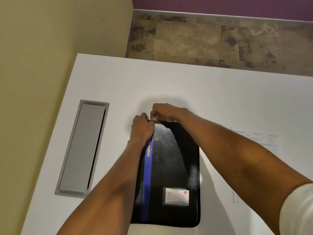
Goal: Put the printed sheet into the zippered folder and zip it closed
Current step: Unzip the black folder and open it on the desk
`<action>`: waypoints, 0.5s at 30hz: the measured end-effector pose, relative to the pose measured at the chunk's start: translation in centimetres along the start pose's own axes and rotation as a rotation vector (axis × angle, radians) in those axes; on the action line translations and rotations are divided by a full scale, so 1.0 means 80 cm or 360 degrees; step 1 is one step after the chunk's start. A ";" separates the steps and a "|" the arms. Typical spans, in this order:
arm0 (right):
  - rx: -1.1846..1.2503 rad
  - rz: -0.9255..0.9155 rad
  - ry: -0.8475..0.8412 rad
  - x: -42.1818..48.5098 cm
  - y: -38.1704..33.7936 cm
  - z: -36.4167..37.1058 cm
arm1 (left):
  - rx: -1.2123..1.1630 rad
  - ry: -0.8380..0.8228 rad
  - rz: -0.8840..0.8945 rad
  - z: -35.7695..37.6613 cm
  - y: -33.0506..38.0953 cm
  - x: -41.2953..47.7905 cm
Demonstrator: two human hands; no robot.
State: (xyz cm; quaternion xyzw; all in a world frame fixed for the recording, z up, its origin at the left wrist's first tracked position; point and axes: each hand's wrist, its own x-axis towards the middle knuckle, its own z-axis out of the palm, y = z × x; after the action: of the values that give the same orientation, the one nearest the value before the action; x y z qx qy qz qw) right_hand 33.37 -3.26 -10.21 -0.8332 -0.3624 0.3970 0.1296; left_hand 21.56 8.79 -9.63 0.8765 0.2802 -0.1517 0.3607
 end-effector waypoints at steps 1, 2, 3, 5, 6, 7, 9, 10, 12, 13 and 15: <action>-0.0014 0.0011 -0.0014 0.001 0.000 -0.002 | -0.0014 0.0008 -0.0003 0.000 0.000 0.000; -0.0027 0.0009 -0.0028 0.002 0.000 -0.003 | -0.0022 0.0013 -0.0003 0.001 -0.001 0.000; -0.0030 -0.0003 -0.0039 0.003 0.000 -0.003 | -0.0025 0.0016 0.0001 0.001 -0.001 0.000; -0.0021 -0.0026 -0.0045 0.004 0.001 -0.004 | -0.0034 0.0025 0.0015 0.002 -0.001 0.000; -0.0015 -0.0026 -0.0039 0.005 0.001 -0.003 | -0.0038 0.0029 0.0020 0.003 -0.001 0.000; -0.0008 -0.0027 -0.0030 0.005 0.002 -0.003 | -0.0039 0.0032 0.0024 0.003 -0.001 0.000; 0.0024 -0.0041 -0.0023 0.006 0.003 -0.003 | -0.0043 0.0029 0.0025 0.003 -0.001 0.000; 0.0046 -0.0050 -0.0022 0.005 0.003 -0.004 | -0.0047 0.0025 0.0030 0.003 -0.001 0.000; 0.0113 -0.0072 -0.0031 0.004 0.003 -0.007 | -0.0056 0.0014 0.0052 0.002 -0.002 -0.001; 0.0156 -0.0072 -0.0044 0.003 0.004 -0.010 | -0.0056 0.0011 0.0067 0.002 -0.002 -0.001; 0.0229 -0.0039 -0.0097 0.000 0.008 -0.018 | -0.0047 0.0019 0.0090 0.001 -0.002 -0.001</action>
State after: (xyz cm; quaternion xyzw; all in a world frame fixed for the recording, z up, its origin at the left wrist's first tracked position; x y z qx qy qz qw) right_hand 34.77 -3.61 -9.59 -0.8048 -0.3469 0.4456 0.1828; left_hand 21.37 8.77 -9.74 0.8796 0.2598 -0.1321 0.3761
